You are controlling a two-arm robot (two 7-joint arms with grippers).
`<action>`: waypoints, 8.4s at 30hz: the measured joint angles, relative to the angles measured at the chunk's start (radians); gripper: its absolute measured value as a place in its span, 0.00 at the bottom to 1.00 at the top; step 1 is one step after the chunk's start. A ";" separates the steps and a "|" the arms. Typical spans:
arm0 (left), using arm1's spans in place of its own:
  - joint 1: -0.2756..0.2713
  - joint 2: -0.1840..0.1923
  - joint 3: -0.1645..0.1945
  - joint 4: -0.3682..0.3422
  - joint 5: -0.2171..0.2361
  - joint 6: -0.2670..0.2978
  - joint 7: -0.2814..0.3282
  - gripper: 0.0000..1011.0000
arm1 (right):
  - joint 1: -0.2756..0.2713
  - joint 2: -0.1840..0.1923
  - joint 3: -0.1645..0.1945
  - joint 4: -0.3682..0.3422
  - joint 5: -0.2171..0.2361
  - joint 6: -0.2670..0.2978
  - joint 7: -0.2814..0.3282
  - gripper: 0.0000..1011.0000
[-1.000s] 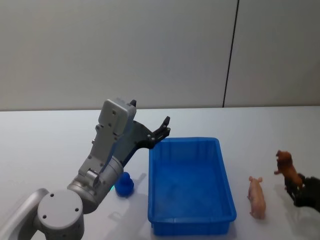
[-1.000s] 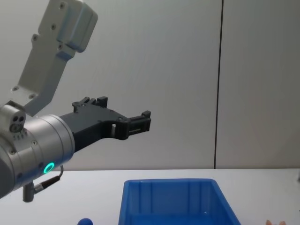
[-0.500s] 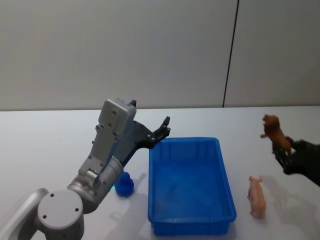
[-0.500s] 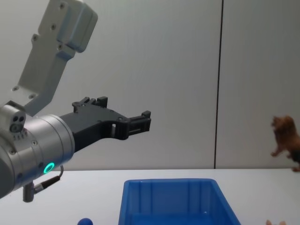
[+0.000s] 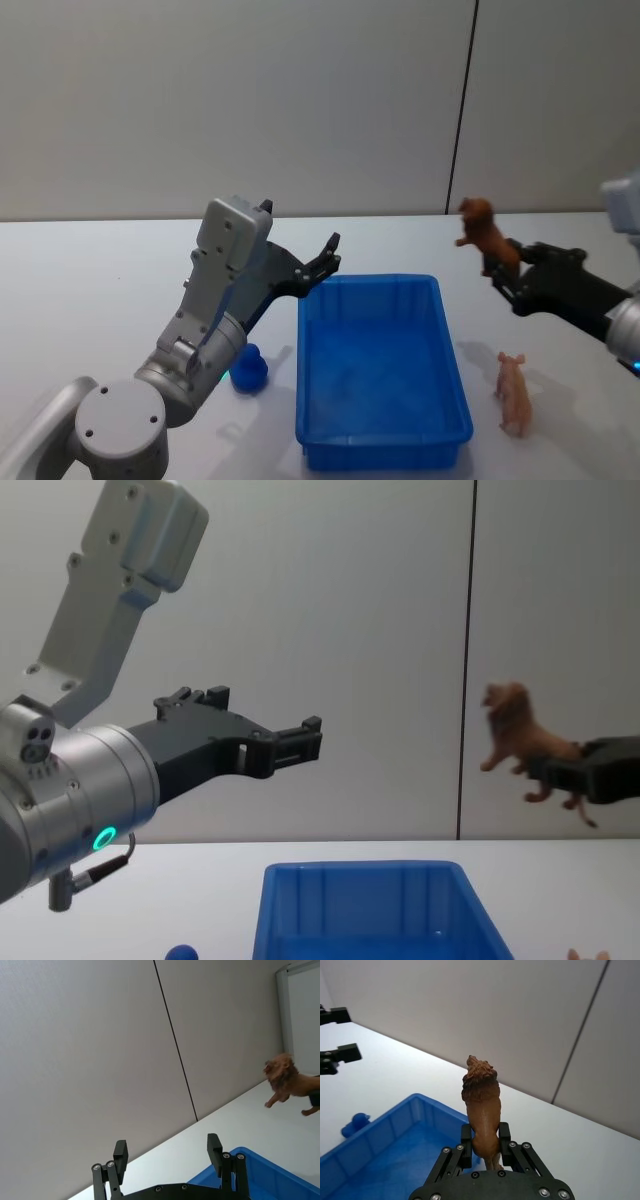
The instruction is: Pick up the two dolls from the table and place them into the box.
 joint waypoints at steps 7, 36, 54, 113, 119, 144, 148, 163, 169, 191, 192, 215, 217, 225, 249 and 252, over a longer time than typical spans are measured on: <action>0.000 0.000 0.000 0.000 0.000 0.000 0.000 0.99 | 0.056 -0.042 -0.032 0.063 -0.011 0.025 0.068 0.30; 0.000 0.000 0.000 0.000 0.000 0.000 0.000 0.99 | 0.134 -0.125 -0.108 0.218 -0.023 0.037 0.124 0.85; 0.000 0.000 0.000 0.000 0.000 0.000 0.000 0.99 | 0.033 -0.040 -0.056 0.107 0.070 0.030 0.025 0.99; 0.000 0.000 0.000 0.000 0.000 0.000 0.000 0.99 | -0.176 0.042 -0.038 0.071 0.197 0.124 -0.154 0.93; 0.000 0.000 0.000 0.000 0.000 0.000 0.000 0.99 | -0.161 0.027 -0.046 0.093 0.188 0.125 -0.162 0.79; 0.000 0.000 0.000 0.000 0.000 0.000 0.000 0.99 | -0.147 0.010 -0.060 0.078 0.127 0.069 -0.200 0.37; 0.000 0.000 0.000 0.000 0.000 0.000 0.000 0.99 | -0.142 0.012 -0.057 0.060 0.112 0.039 -0.201 0.37; 0.000 0.000 0.000 0.000 0.000 0.000 0.000 0.99 | -0.066 0.006 -0.048 0.015 0.061 -0.023 -0.107 0.37; 0.000 0.000 0.000 0.000 0.000 0.000 0.000 0.99 | -0.026 -0.006 -0.052 0.022 0.047 -0.025 -0.044 0.37; 0.000 0.000 0.000 0.000 0.000 0.000 0.000 0.99 | 0.102 -0.084 -0.100 0.159 0.018 0.021 0.100 0.69; 0.000 0.000 0.000 0.000 0.000 0.000 0.000 0.99 | 0.103 -0.085 -0.100 0.161 0.018 0.021 0.101 0.73; 0.000 0.000 0.000 0.000 0.000 0.000 0.000 0.99 | 0.041 -0.021 -0.053 0.103 0.094 -0.020 -0.006 0.99; 0.000 0.000 0.000 0.000 0.000 0.000 0.000 0.99 | 0.033 -0.012 -0.048 0.095 0.101 -0.021 -0.012 0.99; 0.002 0.000 0.000 -0.001 0.003 0.001 0.000 0.99 | 0.006 0.014 -0.030 0.068 0.127 -0.026 -0.038 0.99; 0.093 0.064 -0.024 -0.065 -0.031 0.103 0.093 0.99 | -0.023 0.042 -0.011 0.040 0.153 -0.030 -0.063 0.99; 0.107 0.070 -0.028 -0.062 -0.059 0.102 0.100 0.99 | -0.023 0.042 -0.011 0.039 0.154 -0.031 -0.064 0.99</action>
